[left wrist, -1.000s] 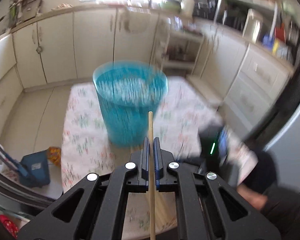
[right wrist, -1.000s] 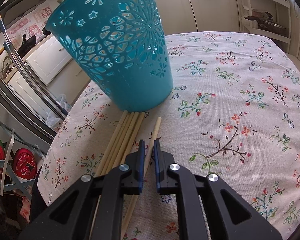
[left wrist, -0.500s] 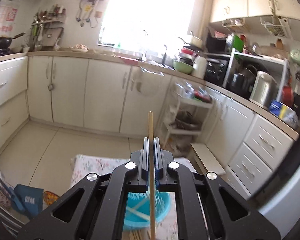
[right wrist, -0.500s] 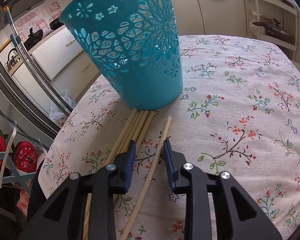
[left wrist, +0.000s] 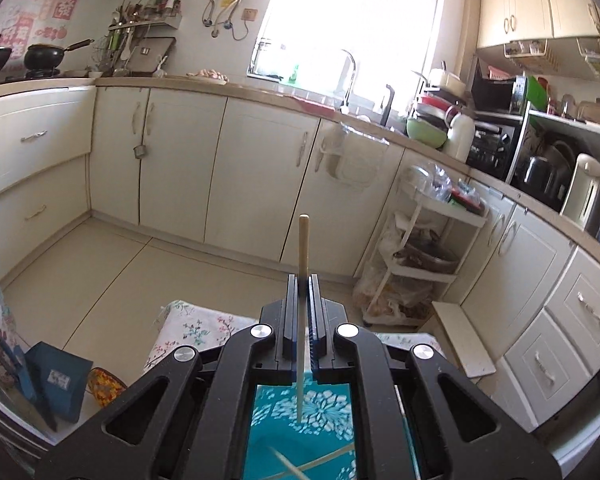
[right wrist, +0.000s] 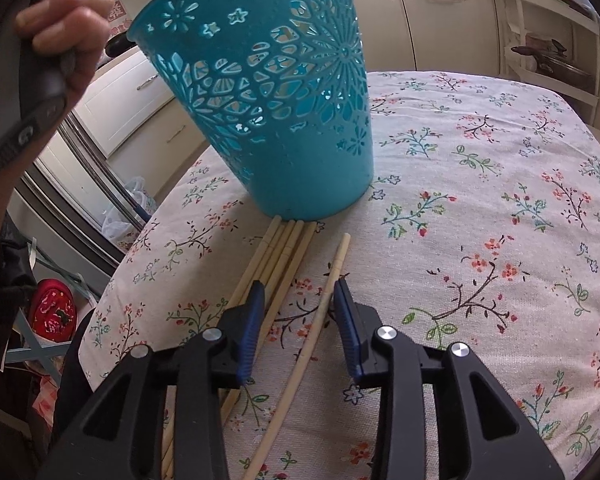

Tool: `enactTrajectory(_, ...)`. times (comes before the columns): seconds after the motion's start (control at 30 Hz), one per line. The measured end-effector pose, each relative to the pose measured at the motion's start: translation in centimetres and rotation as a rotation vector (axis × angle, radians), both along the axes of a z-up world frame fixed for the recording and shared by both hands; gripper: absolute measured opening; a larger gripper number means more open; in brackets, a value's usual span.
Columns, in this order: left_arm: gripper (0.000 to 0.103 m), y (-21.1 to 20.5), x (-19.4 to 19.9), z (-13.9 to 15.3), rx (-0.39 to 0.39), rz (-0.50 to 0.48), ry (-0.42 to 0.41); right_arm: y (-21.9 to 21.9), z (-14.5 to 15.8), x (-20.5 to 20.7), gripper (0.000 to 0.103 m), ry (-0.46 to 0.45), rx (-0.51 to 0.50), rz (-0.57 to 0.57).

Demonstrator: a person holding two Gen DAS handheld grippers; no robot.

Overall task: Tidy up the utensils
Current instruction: 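Carry the stick over the teal basket and open the left tool, then grasp a wooden stick with the right tool and lift it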

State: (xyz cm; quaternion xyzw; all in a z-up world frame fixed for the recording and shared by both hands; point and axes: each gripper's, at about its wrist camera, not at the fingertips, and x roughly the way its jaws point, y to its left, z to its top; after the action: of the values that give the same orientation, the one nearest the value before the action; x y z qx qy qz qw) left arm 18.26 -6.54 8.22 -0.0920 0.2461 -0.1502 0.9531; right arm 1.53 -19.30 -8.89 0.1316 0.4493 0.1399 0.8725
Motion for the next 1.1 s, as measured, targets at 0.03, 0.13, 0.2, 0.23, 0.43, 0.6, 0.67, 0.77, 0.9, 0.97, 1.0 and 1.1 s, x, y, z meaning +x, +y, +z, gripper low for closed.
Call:
enactTrajectory(0.03,0.004,0.0,-0.2,-0.4,0.012,-0.004,0.007,0.0,0.0,0.0,0.036,0.000,0.000,0.000)
enactTrajectory(0.13,0.005,0.1,-1.0,-1.6,0.057,-0.019,0.055,0.1,0.0,0.0,0.036,0.000,-0.002,0.000)
enactTrajectory(0.2,0.005,0.6,-1.6,-2.1,0.072,-0.023,0.077,0.1,0.0,0.0,0.036,-0.001,-0.003,0.000)
enactTrajectory(0.23,0.006,1.1,-2.1,-2.4,0.080,-0.021,0.089,0.1,0.0,0.0,0.036,-0.001,-0.003,0.000)
enactTrajectory(0.43,0.049,5.3,-6.1,-3.3,0.064,0.064,0.110,-0.2,0.1,-0.4,0.036,-0.005,-0.014,-0.034)
enactTrajectory(0.6,0.057,8.7,-9.4,-6.6,0.075,0.121,0.182,-0.4,0.1,-0.6,0.025,0.002,-0.072,-0.094)
enactTrajectory(0.67,0.057,9.2,-9.7,-8.6,0.098,0.128,0.234,0.3,0.2,-0.6,0.018,0.001,-0.151,-0.104)
enactTrajectory(0.77,0.057,9.3,-9.7,-11.8,0.123,0.123,0.306,2.4,0.4,-0.9,0.016,-0.018,-0.308,-0.064)
enactTrajectory(0.9,0.057,8.7,-9.1,-15.0,0.168,0.104,0.367,1.4,0.7,-1.5,0.008,0.028,-0.266,-0.026)
enactTrajectory(0.97,0.058,8.4,-8.8,-16.0,0.174,0.095,0.383,-0.3,0.7,-1.9,0.007,0.055,-0.213,-0.053)
enactTrajectory(1.0,0.058,8.3,-8.7,-16.5,0.181,0.092,0.388,-0.9,0.7,-2.0,0.006,0.064,-0.197,-0.061)
enactTrajectory(1.1,0.059,8.0,-8.4,-17.2,0.187,0.085,0.405,-0.2,0.9,-2.1,0.006,0.055,-0.260,-0.043)
